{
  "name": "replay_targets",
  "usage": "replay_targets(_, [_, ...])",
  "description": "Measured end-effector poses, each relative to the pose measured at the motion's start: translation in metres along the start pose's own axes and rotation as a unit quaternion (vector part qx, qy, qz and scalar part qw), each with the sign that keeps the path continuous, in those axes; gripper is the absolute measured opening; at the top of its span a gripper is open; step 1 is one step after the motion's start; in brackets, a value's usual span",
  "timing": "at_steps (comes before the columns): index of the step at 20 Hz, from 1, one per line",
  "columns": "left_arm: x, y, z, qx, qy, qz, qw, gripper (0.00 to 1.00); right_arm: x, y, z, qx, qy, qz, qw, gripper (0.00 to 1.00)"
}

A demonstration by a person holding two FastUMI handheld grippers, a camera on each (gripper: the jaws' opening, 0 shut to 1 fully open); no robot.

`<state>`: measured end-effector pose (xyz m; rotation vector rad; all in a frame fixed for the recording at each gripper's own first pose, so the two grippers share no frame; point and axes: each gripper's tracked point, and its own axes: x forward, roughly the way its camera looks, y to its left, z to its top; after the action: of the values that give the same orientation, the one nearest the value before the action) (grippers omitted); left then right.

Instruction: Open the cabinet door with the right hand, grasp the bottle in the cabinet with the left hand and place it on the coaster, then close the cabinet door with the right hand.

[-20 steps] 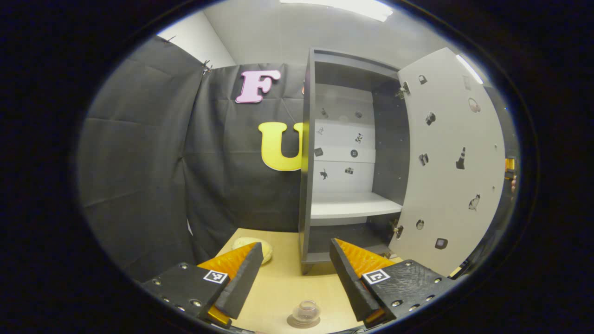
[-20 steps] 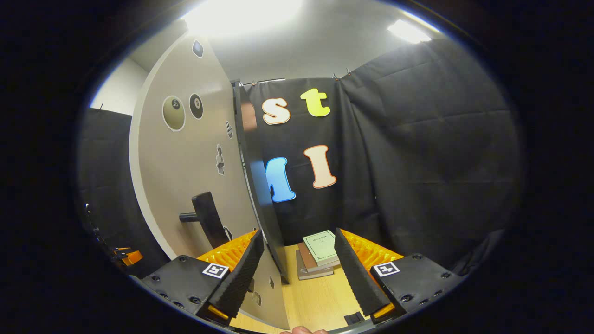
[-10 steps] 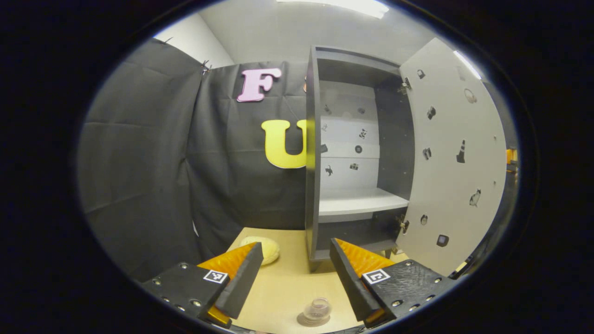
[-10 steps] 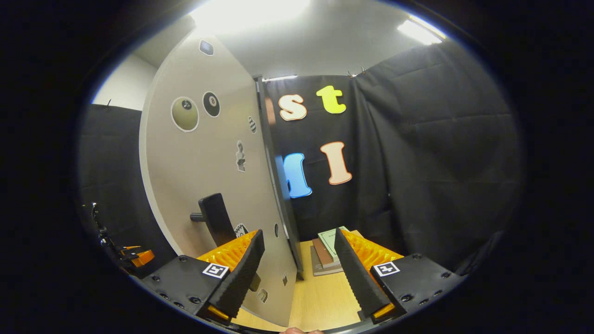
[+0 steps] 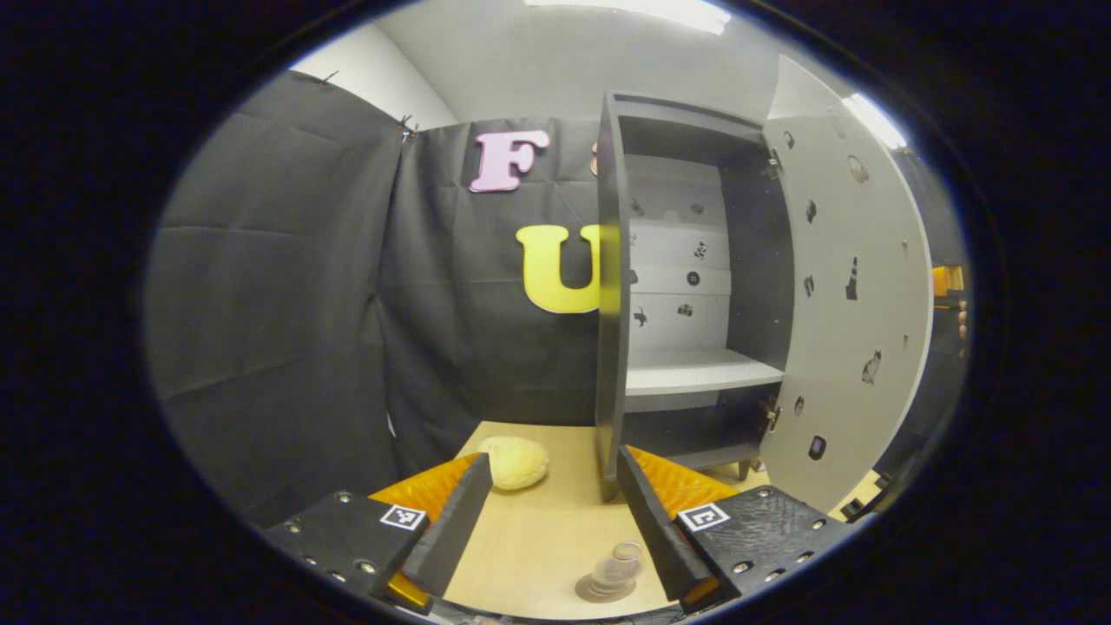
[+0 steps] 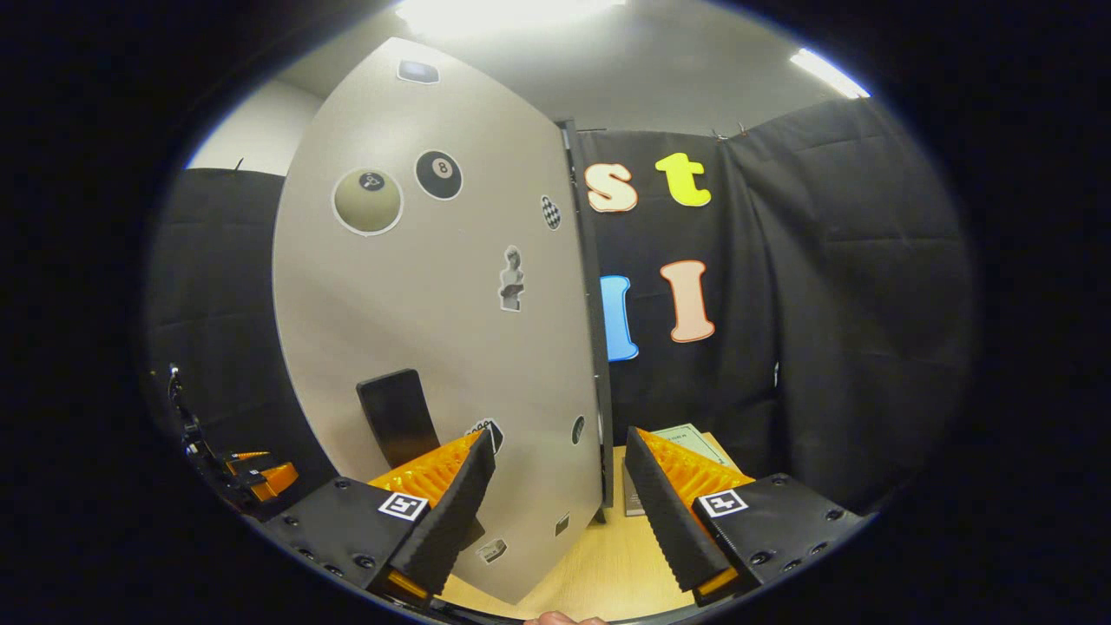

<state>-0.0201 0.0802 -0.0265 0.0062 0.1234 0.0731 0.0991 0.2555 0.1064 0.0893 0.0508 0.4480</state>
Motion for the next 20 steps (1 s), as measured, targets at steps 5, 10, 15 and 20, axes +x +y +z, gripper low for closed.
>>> replay_targets(5, [-0.016,0.023,-0.002,-0.010,0.001,0.031,0.999,0.89,0.028,0.043,-0.001,0.002,0.007,0.052,0.999,0.97])
replay_targets(10, [-0.020,0.027,0.004,-0.003,-0.002,0.042,0.999,0.89,0.046,0.085,0.021,0.016,-0.013,0.113,0.993,0.98])
replay_targets(15, [-0.019,0.026,0.003,-0.008,-0.004,0.030,1.000,0.87,0.049,0.064,0.013,-0.001,-0.011,0.077,0.997,0.98])
replay_targets(20, [-0.016,0.024,0.003,-0.011,-0.005,0.002,1.000,0.87,0.048,0.024,0.011,-0.013,-0.013,0.020,1.000,0.97])
